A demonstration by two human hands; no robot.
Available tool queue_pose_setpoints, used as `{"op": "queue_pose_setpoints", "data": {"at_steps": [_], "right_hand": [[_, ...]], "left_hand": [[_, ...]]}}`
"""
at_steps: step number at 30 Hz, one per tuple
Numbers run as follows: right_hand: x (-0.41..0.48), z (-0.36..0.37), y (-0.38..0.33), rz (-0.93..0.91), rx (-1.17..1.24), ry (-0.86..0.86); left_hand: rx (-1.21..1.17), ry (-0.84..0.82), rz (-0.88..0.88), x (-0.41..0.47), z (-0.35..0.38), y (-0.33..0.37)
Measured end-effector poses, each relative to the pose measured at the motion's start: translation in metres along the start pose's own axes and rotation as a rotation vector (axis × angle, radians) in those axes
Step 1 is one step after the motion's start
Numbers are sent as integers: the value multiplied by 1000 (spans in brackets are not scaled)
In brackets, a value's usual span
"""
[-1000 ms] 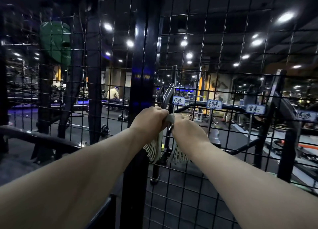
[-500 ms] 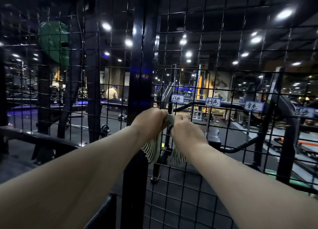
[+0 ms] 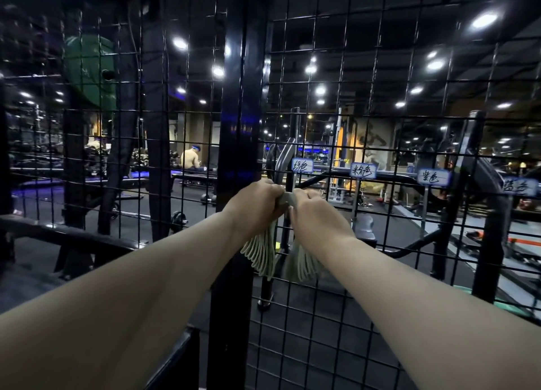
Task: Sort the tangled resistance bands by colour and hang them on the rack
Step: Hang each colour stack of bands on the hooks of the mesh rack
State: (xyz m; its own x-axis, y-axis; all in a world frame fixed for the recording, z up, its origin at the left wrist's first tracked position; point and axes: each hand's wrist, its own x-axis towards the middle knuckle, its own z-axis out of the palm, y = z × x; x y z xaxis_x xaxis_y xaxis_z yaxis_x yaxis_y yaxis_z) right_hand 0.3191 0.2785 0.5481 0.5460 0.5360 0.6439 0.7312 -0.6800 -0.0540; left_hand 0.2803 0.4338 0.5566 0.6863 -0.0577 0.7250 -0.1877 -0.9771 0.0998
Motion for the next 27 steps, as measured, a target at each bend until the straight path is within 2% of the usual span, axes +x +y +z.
{"op": "queue_pose_setpoints", "data": {"at_steps": [8, 14, 21, 27], "right_hand": [[-18, 1, -3, 84, 169, 10], [-17, 2, -5, 119, 85, -63], [-21, 2, -7, 138, 124, -107], [-30, -3, -7, 182, 312, -128]], "left_hand": [[-30, 30, -93, -14, 12, 10], [-70, -58, -151, -16, 10, 16], [-234, -92, -194, -32, 20, 16], [-475, -79, -210, -40, 39, 4]]}}
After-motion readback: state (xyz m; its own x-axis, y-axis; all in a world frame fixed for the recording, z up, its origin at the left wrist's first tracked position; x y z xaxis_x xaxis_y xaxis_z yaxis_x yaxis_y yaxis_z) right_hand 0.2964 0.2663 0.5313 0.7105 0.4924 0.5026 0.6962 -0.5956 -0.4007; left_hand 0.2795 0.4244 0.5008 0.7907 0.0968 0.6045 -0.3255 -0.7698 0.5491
